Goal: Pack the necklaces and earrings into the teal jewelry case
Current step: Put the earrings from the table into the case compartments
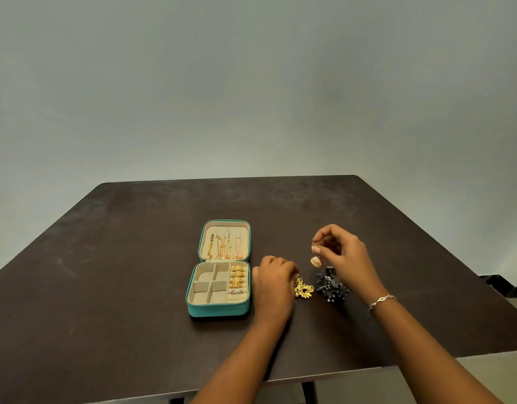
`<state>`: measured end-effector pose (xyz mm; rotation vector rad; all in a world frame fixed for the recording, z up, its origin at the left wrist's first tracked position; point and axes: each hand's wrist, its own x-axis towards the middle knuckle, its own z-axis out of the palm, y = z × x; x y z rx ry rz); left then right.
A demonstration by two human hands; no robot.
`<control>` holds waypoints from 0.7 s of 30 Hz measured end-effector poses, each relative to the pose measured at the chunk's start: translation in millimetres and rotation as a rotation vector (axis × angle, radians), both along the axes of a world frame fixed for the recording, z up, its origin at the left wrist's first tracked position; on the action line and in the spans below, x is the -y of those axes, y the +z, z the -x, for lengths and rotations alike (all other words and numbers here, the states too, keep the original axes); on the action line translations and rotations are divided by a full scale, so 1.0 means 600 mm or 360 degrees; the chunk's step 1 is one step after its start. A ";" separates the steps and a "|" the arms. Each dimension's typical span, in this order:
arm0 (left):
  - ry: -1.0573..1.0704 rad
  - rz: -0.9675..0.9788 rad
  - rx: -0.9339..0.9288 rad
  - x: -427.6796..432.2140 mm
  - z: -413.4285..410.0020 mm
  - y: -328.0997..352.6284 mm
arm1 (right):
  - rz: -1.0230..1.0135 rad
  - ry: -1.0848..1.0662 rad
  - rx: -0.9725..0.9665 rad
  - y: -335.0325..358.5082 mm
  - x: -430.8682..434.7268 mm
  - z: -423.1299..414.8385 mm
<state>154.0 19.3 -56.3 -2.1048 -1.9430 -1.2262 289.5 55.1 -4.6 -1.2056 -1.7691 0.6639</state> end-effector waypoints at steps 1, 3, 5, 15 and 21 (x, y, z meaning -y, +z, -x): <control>0.0011 -0.0014 -0.0034 0.000 0.000 -0.001 | 0.0020 0.0023 -0.0023 0.002 0.002 -0.004; 0.0001 0.0077 -0.0025 0.002 0.000 0.002 | 0.0096 0.0083 -0.0086 0.007 0.004 -0.010; 0.0013 0.0205 -0.0058 0.000 0.002 0.002 | 0.0160 0.0116 -0.0122 0.011 0.007 -0.014; 0.0123 0.0132 -0.0155 -0.003 0.000 0.000 | 0.0338 0.0129 -0.0216 -0.004 0.002 -0.019; 0.0092 0.0014 -0.0046 -0.009 0.000 -0.008 | 0.0349 0.0165 -0.0333 -0.009 0.004 -0.012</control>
